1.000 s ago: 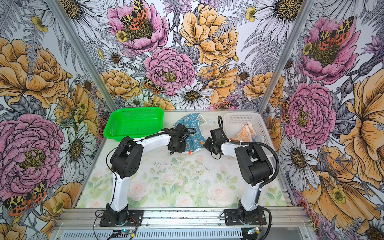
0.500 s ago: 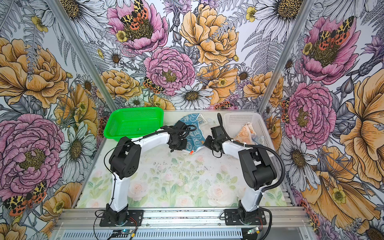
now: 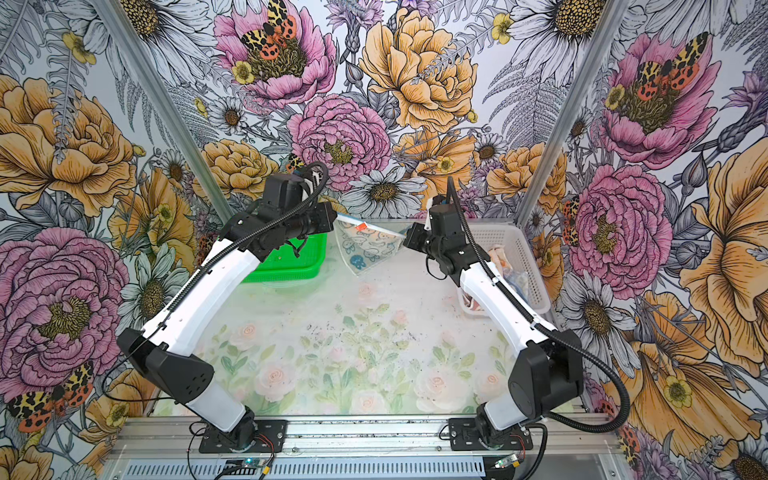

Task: Fold and stack the towels
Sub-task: 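Lift the nearer edge with both grippers and raise the towel upright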

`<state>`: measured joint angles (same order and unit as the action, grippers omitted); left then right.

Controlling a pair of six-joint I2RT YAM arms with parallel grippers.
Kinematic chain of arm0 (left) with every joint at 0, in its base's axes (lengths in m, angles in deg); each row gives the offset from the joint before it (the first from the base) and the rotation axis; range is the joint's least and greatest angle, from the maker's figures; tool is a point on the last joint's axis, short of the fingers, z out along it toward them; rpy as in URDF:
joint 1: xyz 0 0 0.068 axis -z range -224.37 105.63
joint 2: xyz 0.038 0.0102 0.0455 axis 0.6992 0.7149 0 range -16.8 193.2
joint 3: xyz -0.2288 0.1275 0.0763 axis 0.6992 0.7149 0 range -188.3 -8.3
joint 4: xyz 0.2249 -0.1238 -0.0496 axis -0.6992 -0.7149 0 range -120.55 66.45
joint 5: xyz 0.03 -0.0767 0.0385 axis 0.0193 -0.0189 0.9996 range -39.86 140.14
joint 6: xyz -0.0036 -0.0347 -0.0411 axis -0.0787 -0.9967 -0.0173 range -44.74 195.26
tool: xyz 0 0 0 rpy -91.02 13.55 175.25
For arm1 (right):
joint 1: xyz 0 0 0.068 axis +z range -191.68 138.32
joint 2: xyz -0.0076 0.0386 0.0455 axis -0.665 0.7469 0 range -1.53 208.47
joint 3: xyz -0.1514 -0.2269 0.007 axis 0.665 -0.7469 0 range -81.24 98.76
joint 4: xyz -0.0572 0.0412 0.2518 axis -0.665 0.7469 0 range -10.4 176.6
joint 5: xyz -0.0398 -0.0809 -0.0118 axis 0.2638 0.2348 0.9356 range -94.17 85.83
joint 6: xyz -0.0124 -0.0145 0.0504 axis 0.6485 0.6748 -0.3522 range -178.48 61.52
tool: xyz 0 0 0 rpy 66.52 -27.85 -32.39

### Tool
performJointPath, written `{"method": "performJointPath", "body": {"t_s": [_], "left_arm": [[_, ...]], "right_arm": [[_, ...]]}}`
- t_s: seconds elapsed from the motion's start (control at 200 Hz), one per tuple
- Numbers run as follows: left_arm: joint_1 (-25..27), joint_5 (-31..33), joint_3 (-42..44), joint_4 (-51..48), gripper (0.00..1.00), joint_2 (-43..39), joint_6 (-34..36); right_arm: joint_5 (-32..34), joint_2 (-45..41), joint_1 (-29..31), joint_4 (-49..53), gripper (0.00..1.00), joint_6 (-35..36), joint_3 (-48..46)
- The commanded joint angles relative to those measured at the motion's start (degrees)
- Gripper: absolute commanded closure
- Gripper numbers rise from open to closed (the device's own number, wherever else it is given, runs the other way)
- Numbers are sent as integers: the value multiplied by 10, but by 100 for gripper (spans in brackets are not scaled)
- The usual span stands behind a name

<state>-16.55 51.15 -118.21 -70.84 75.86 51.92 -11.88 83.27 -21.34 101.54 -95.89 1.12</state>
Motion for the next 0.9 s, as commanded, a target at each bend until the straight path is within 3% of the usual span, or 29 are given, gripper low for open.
{"method": "performJointPath", "body": {"t_s": [0.0,0.3,0.62,0.721,0.896], "left_arm": [[-19,62,-27,-35,100,-17,23],[5,73,-31,-41,100,-139,32],[59,73,-28,-55,100,-232,-28],[38,55,-45,-68,100,-211,-35],[-56,-24,-32,-69,100,-129,-36]], "right_arm": [[31,-35,3,68,100,48,53],[36,-124,52,153,100,115,151],[33,-178,81,239,100,97,241],[54,-160,81,266,100,88,263],[60,-90,44,299,100,83,269]]}}
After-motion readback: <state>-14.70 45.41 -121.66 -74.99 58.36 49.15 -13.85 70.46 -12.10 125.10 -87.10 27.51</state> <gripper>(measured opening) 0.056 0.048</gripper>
